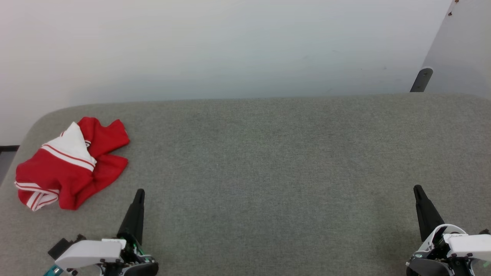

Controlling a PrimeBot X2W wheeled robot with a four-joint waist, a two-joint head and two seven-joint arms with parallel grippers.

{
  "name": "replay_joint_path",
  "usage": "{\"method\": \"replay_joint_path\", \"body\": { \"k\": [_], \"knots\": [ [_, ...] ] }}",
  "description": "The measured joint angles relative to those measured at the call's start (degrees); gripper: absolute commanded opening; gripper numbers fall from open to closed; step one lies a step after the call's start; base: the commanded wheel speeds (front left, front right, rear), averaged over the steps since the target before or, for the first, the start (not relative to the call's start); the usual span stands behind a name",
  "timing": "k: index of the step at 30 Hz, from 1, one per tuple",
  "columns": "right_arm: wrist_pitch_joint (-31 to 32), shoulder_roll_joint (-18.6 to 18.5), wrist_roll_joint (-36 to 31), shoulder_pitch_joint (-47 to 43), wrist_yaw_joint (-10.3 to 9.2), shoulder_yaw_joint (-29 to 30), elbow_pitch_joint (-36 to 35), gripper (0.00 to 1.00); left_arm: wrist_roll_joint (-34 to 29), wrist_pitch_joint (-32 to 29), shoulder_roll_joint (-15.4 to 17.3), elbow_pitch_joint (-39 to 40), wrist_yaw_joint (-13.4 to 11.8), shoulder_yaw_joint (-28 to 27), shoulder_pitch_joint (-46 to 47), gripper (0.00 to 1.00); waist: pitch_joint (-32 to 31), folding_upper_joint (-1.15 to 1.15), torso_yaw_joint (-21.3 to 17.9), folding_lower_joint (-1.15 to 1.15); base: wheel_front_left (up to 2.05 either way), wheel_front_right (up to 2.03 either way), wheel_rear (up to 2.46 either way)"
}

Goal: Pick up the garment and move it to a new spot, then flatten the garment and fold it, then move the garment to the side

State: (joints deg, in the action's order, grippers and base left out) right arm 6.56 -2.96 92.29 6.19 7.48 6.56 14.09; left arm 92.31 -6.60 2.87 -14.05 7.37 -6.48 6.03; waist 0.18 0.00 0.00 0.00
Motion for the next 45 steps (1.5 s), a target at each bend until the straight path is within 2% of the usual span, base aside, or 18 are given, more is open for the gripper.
{"method": "replay_joint_path", "body": {
  "k": [19,20,27,34,39,45],
  "knots": [
    [0.0,0.0,0.0,0.0,0.0,0.0,0.0,0.0,-0.01,0.0,0.0,0.0,0.0,0.0,0.0,0.0,0.0,0.0,0.0,0.0,0.0,0.0,0.0],
    [0.0,0.0,0.0,0.0,0.0,0.0,0.0,1.0,0.0,0.0,0.0,0.0,0.0,0.0,0.0,1.0,0.0,0.0,0.0,0.0,0.0,0.0,0.0],
    [-0.1,0.23,-0.02,-2.06,-0.02,0.01,2.76,1.0,-0.14,0.43,-0.55,-2.44,-0.14,0.24,-2.57,1.0,0.02,0.0,0.01,0.0,0.0,0.0,0.0],
    [-1.52,0.03,-1.23,-0.63,-0.02,-0.46,3.02,1.0,-2.25,2.43,0.67,-1.75,-0.14,0.85,-2.01,1.0,0.1,0.0,0.03,0.0,0.0,0.0,0.0],
    [-3.35,-1.11,-5.19,0.52,-0.02,-2.18,3.72,1.0,-5.39,3.96,1.99,-1.74,-0.14,2.0,-1.41,1.0,0.17,0.0,0.04,0.0,0.0,0.0,0.0],
    [-5.23,-2.02,-10.76,2.04,-0.02,-3.8,5.03,1.0,-11.99,5.41,2.71,-1.88,-0.14,1.99,-0.57,1.0,0.22,0.0,0.04,0.0,0.0,0.0,0.0]
  ]
}}
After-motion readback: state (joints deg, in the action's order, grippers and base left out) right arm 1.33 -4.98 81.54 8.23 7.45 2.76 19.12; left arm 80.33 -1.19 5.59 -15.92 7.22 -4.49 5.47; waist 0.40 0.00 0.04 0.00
